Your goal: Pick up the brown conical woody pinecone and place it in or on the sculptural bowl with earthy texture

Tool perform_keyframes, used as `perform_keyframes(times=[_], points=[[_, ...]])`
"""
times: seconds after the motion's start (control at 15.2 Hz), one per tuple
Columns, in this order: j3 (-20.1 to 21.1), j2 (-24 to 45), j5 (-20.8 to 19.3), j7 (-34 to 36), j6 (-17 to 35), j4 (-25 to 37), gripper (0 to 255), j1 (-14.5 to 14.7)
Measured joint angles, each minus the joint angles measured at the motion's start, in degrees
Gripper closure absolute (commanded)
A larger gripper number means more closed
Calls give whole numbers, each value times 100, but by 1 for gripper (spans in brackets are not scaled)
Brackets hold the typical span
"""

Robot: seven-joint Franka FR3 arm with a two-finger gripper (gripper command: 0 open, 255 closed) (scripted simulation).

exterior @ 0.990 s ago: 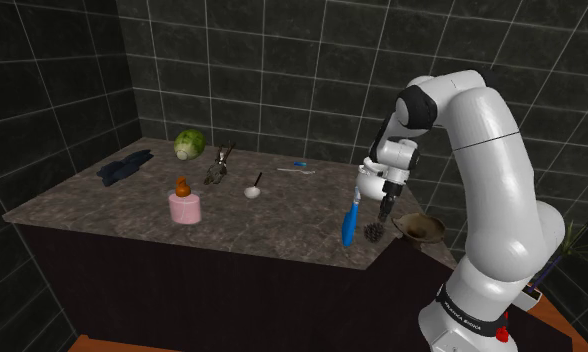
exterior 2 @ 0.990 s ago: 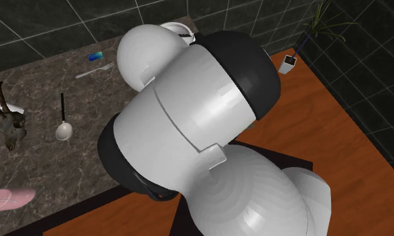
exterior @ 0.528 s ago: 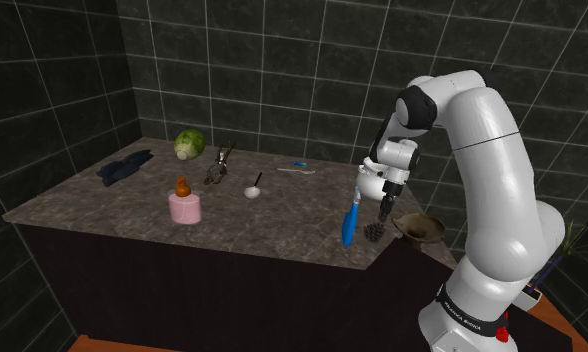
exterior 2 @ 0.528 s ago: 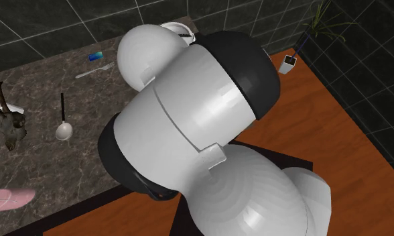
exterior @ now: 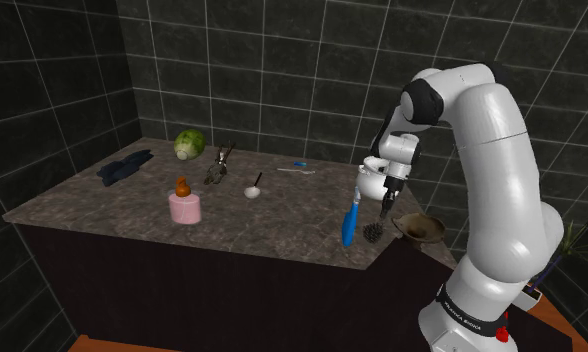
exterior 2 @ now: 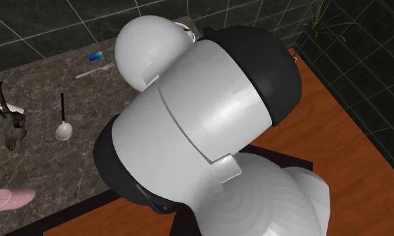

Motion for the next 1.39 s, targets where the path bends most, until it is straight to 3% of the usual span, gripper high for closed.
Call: perform_keyframes(times=[0.07, 0.13, 0.26, 0.33, 0.46, 0.86, 1.25, 1.32, 1.39], points=[[0, 1, 0, 0, 0, -1, 0, 0], [-70, -304, -30, -214, 345, -456, 0, 250], [-123, -1234, 114, -1195, 2232, -1871, 0, 898], [-17, -1627, 328, -1817, 3228, -2490, 0, 1052], [253, -1786, 731, -2529, 4096, -2904, 0, 1012], [936, -1348, 1664, -3366, 4560, -2813, 0, 574], [1033, -1272, 1796, -3463, 4598, -2781, 0, 510], [1033, -1272, 1796, -3463, 4598, -2781, 255, 510], [1032, -1276, 1796, -3463, 4600, -2777, 255, 510]])
